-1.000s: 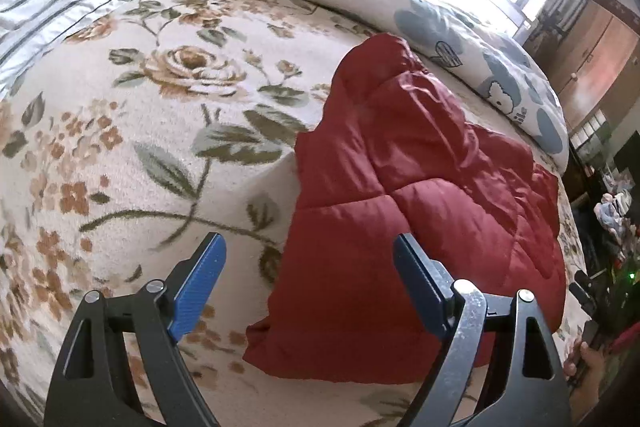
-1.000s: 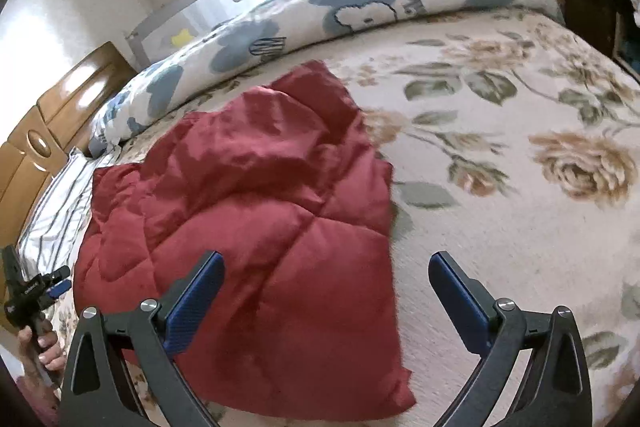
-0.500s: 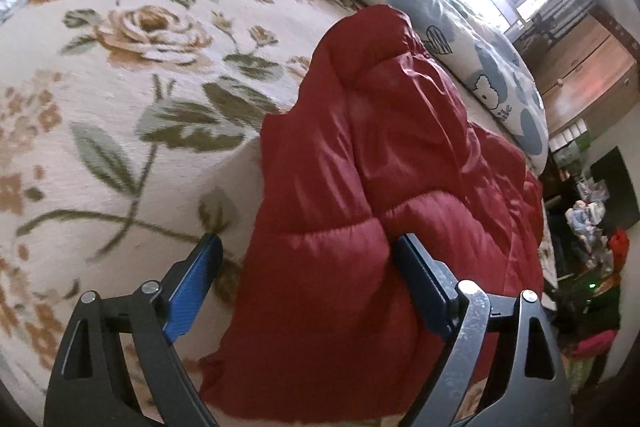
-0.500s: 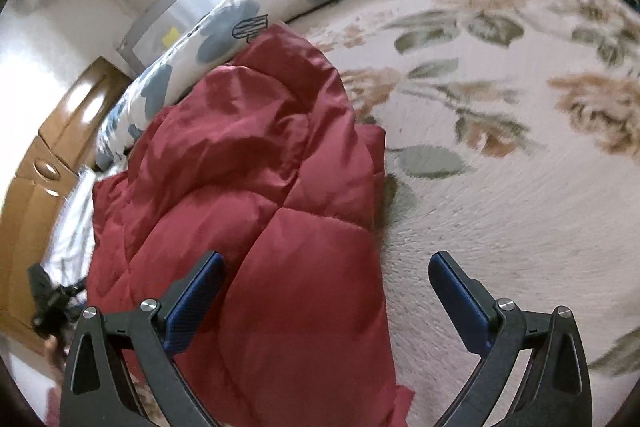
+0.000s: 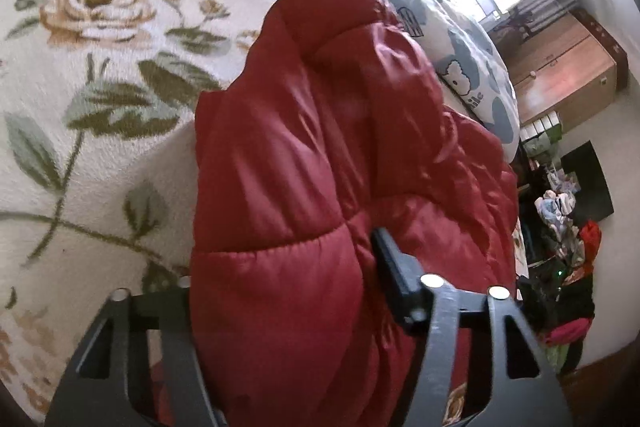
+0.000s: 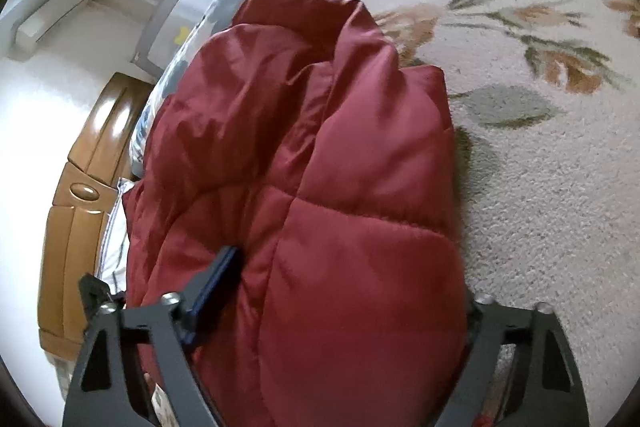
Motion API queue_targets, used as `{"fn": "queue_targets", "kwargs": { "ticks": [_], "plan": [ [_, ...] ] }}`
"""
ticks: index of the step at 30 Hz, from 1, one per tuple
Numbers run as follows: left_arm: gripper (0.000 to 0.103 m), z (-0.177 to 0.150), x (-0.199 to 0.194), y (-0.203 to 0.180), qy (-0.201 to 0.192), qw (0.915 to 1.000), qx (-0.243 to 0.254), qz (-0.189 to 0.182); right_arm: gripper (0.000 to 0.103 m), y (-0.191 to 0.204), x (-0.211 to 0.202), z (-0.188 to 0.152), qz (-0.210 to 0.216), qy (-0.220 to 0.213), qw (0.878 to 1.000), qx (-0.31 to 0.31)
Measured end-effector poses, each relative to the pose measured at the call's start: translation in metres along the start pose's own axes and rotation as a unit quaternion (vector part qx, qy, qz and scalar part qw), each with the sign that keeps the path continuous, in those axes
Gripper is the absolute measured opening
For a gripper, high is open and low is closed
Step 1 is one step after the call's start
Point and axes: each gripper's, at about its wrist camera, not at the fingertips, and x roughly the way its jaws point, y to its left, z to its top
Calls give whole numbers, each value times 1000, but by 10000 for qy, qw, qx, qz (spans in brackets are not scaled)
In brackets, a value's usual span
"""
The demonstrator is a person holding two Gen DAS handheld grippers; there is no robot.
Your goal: Fold large clothes
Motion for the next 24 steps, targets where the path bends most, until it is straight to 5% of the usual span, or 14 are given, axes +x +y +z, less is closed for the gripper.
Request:
{"fn": "queue_targets", "kwargs": {
  "ticks": [5,15,24],
  "plan": [
    [43,-7,-22,-22,-120,9989,406,197,48,8,-19,-7,72,-26,9999,-71],
    [39,-66,-87,-31,-121,9980,615,-44,41,21,-77,-58,38,244,9993,-283],
    [39,-138,-138,-3,18,9994,23,-358,41,20,-121,-131,210,430,9987,-157]
  ]
}}
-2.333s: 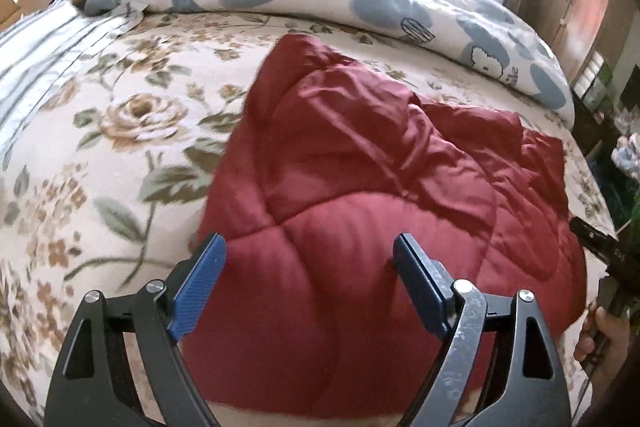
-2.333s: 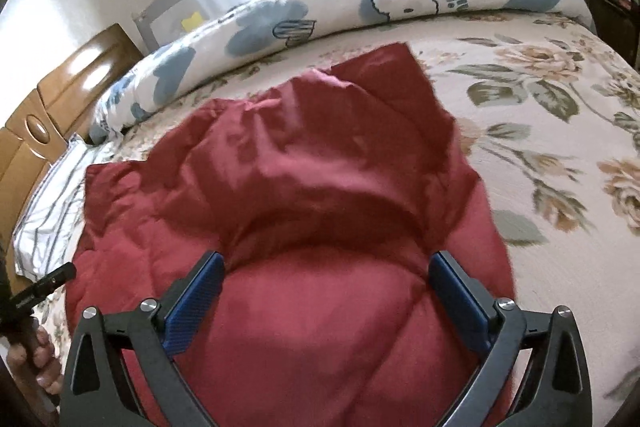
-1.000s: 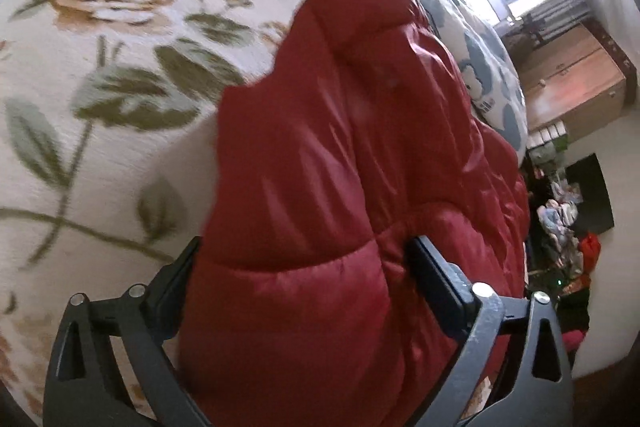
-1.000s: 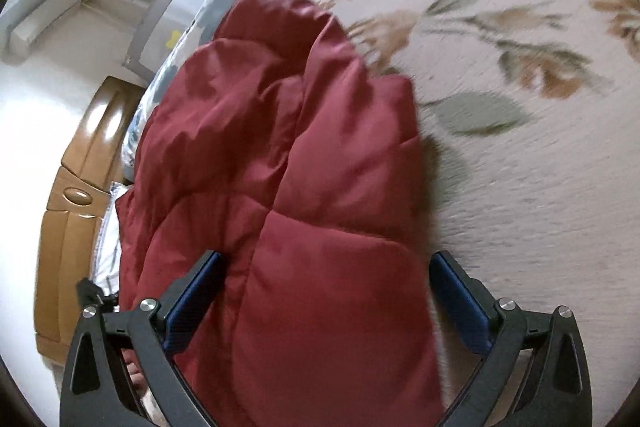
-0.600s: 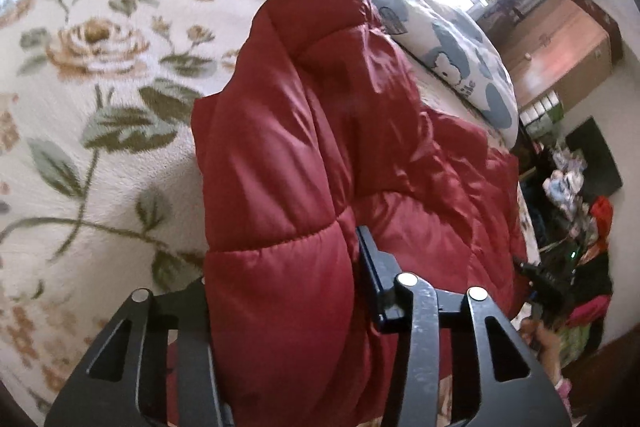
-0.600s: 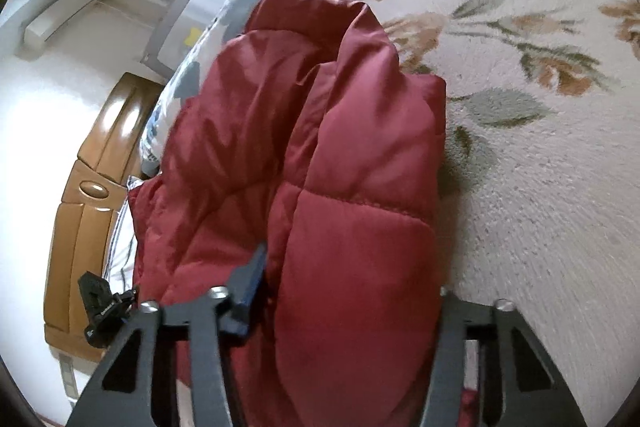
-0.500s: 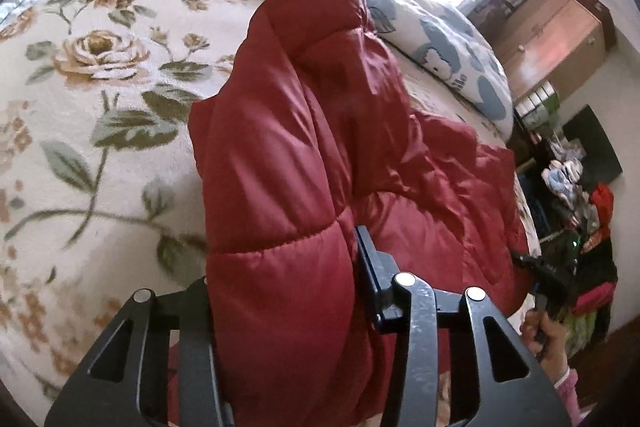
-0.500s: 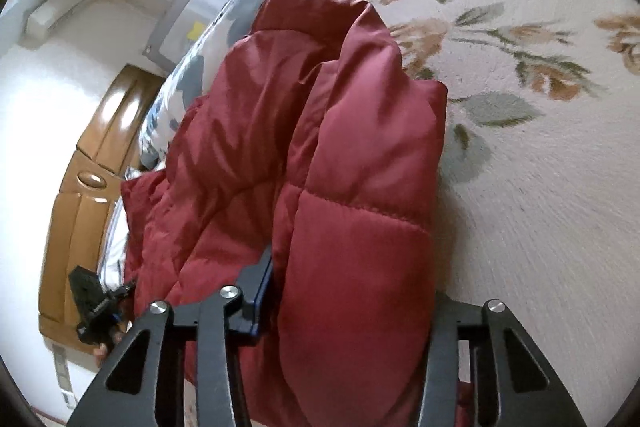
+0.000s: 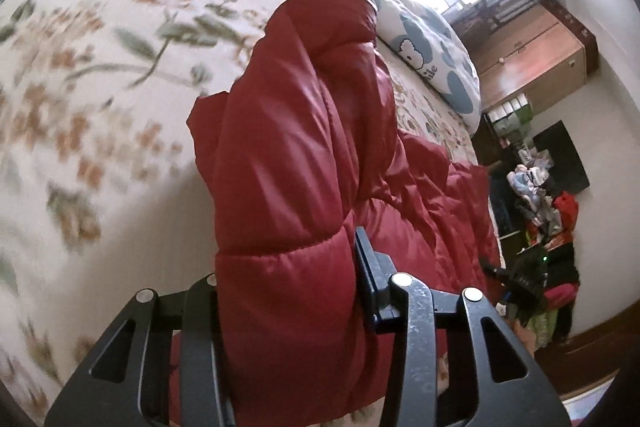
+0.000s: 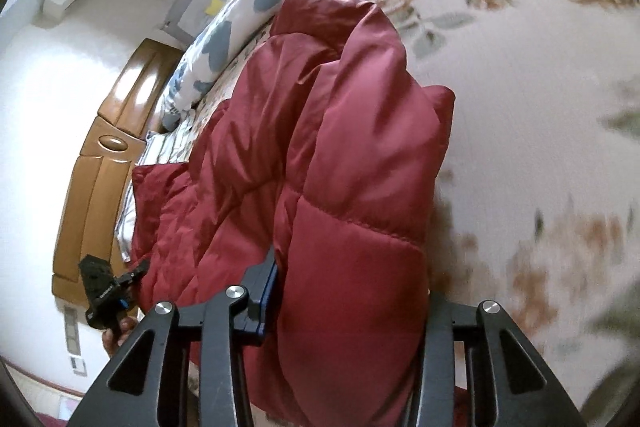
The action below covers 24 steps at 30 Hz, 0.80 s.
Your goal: Fold large clothes
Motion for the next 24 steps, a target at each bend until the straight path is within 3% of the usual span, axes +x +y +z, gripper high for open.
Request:
{"fn": "queue_targets", "kwargs": {
  "ticks": [4,11,15,19,24],
  "plan": [
    [39,-22,-14,0,71,10000,9,50,41,3,-13,-24,17,29,10000,25],
    [41,-33,-8,2,91,9991,108,409,46,-4,-5,-25,-70,54,9999,71],
    [47,-38,2,3,53,9968,279,747,52,-8,1,-29,-148,23,9999,68],
    [53,-41,4,9,32,9964,284,795,56,-16,0,-38,-112,-3,9999,131],
    [69,-41,-4,8,-48,9944,391,984,65,-15,-4,-41,-168,11,9998,130]
  ]
}}
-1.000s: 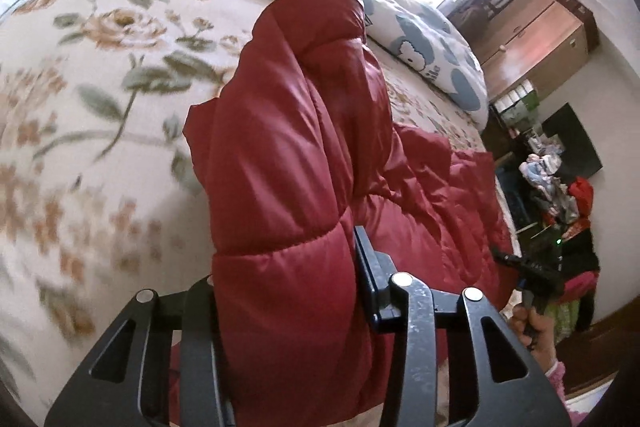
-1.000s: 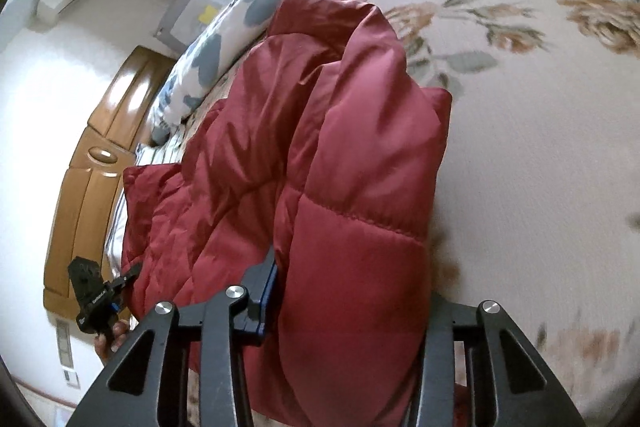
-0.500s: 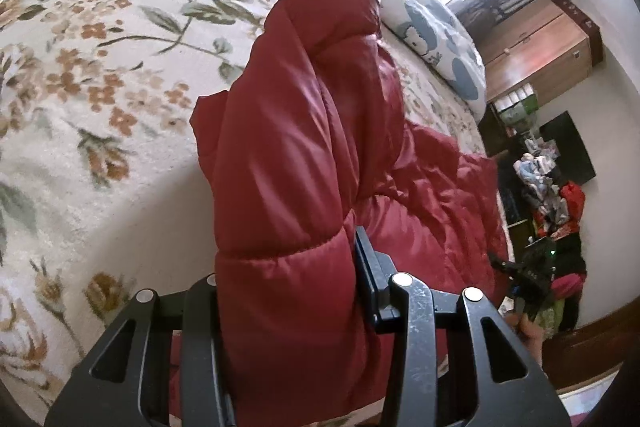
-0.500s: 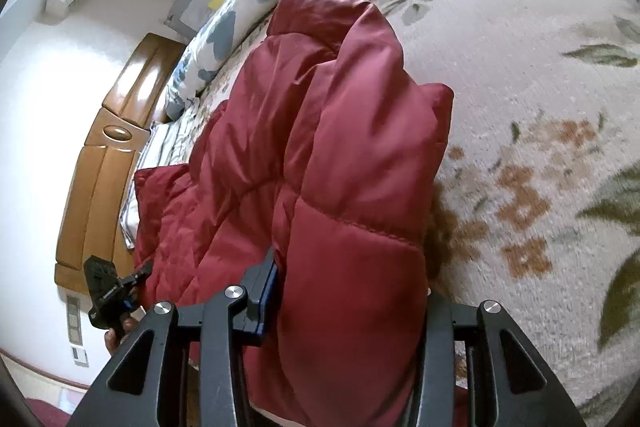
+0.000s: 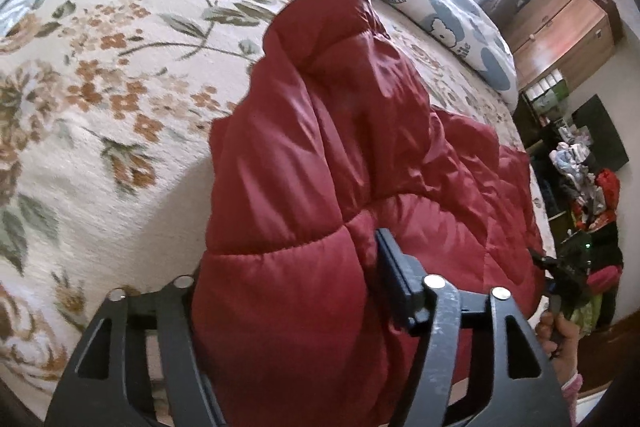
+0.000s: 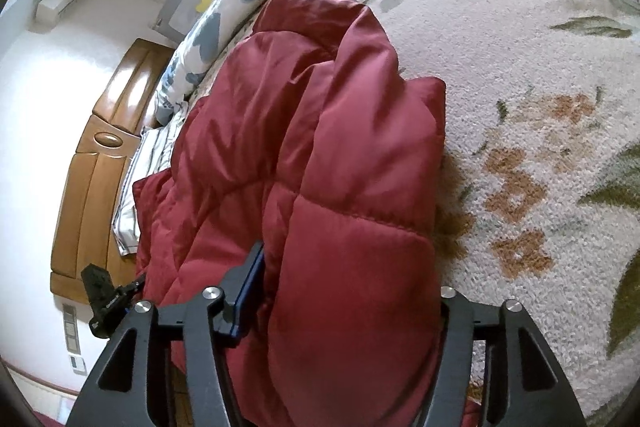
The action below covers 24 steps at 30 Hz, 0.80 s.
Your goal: Fold large clothes
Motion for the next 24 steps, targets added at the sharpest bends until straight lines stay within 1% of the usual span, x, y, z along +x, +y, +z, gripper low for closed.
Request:
{"fn": "queue_targets", "kwargs": {
  "ticks": [2,4,8,12,16,19,21,24],
  "plan": [
    [72,2,-3,0,-27,10000,35,82,74,2,-2,0,-124,-11,9999,-48],
    [73,4,-6,-2,-93,9998,61,156,79,5,-5,2,-338,-48,9993,-136],
    [76,9,-14,-7,-324,9981,187,487,85,14,-14,7,-700,-199,9967,-354],
    [76,17,-21,-9,-520,9957,231,727,87,20,-18,14,-825,-299,9951,-456],
    [76,28,-21,-9,-527,9963,176,657,87,26,-15,21,-898,-337,9940,-531],
    [76,39,-18,-16,-561,9957,289,685,87,32,-10,35,-962,-328,9929,-625],
    [76,48,-12,-21,-561,9950,367,737,88,35,-5,45,-1008,-326,9921,-679],
    [76,62,3,-23,-451,9954,344,774,89,38,4,64,-1058,-291,9913,-727]
  ]
}}
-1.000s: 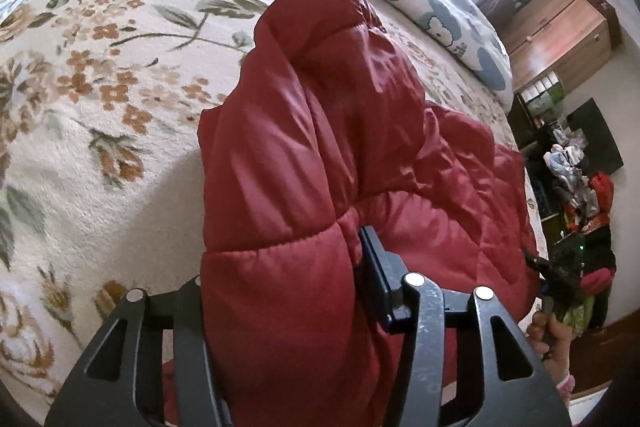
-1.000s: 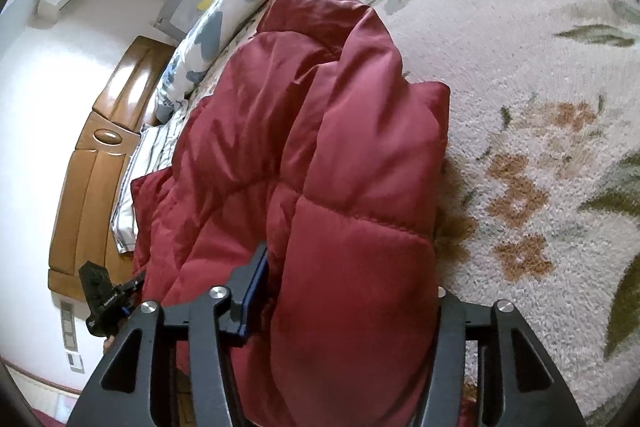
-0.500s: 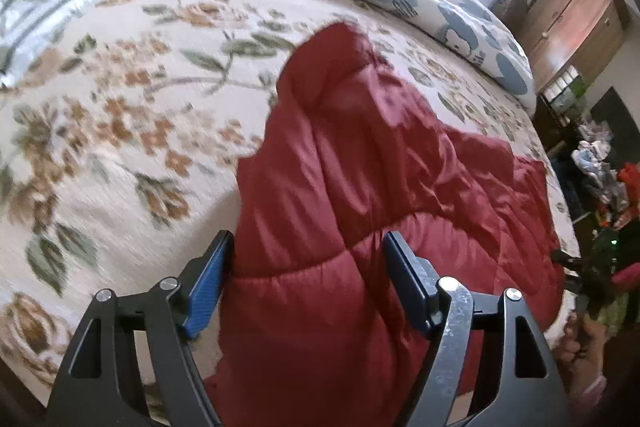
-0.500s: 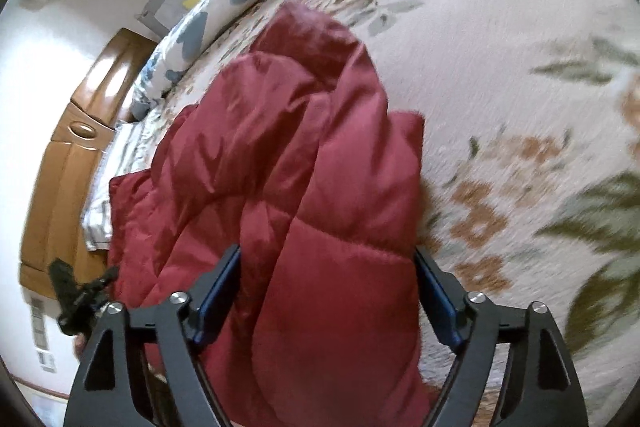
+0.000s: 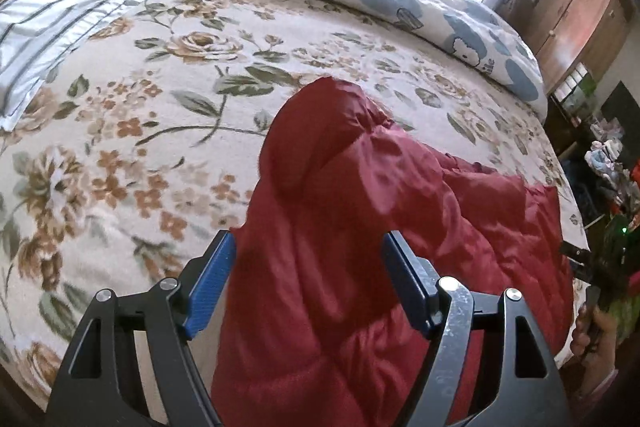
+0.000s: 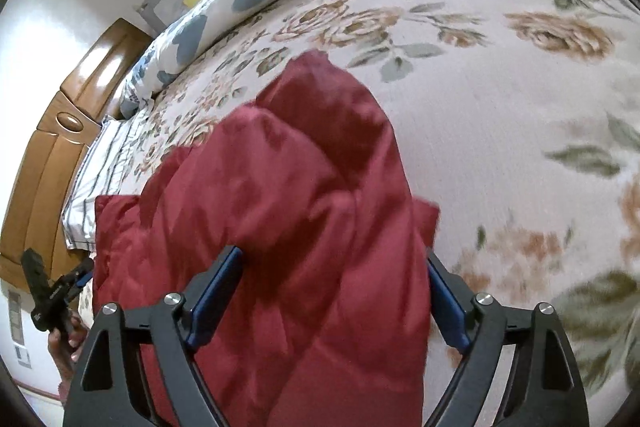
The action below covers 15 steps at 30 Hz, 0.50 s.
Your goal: Fold large clothes
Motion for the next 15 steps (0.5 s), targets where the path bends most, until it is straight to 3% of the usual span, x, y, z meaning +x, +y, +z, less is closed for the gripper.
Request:
{"fn": "queue_targets", "kwargs": {
  "ticks": [4,5,6,7,8,9,10,13,15],
  "plan": [
    [76,14,21,-6,109,9999,33,98,89,-2,15,26,6,24,10000,95],
    [71,16,26,-8,156,9998,57,122,89,-3,18,31,44,24,9999,134],
    [50,18,30,-9,177,9997,79,147,89,-3,20,34,54,22,9999,134],
    [40,19,34,-10,223,9995,101,191,84,-2,22,37,46,15,9999,90],
    [27,20,36,-12,280,9994,105,198,68,2,22,38,5,-18,10000,-9],
    [21,21,35,-13,256,9995,88,160,57,4,20,38,-63,-54,9999,-57],
    [19,21,32,-14,185,9997,90,146,37,7,18,38,-95,-107,9999,-86],
    [15,25,18,-19,-73,9999,90,116,27,15,1,36,-107,-513,9985,-185],
    [14,33,15,-22,-174,9998,37,78,25,21,-10,37,-187,-799,9963,-259]
  ]
}}
